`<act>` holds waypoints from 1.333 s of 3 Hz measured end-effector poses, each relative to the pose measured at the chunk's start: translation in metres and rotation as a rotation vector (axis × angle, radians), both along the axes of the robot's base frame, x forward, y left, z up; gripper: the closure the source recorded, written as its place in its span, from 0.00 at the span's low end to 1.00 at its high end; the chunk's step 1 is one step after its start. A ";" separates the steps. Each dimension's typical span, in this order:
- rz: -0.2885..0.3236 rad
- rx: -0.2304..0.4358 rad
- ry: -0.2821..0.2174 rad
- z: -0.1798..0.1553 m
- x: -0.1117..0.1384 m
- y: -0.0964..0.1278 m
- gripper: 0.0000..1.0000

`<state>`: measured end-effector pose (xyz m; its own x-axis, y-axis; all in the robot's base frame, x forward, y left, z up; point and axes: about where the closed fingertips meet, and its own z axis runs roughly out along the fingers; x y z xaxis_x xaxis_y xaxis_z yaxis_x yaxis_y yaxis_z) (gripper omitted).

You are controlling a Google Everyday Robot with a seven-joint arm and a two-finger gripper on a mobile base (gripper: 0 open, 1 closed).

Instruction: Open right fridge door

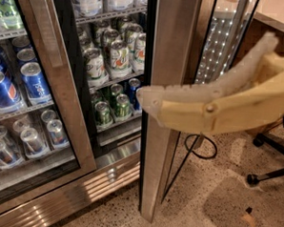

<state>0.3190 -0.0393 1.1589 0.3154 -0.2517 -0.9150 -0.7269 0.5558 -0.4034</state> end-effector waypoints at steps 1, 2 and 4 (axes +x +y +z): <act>0.000 0.000 0.000 0.000 0.000 0.000 0.00; 0.000 0.000 0.000 0.000 0.000 0.000 0.00; 0.000 0.000 0.000 0.000 0.000 0.000 0.00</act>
Offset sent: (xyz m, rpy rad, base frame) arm -0.1587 -0.1815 0.1109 -0.4252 -0.1993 -0.9250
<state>0.3190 -0.0393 1.1590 0.3154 -0.2518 -0.9149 -0.7268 0.5558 -0.4035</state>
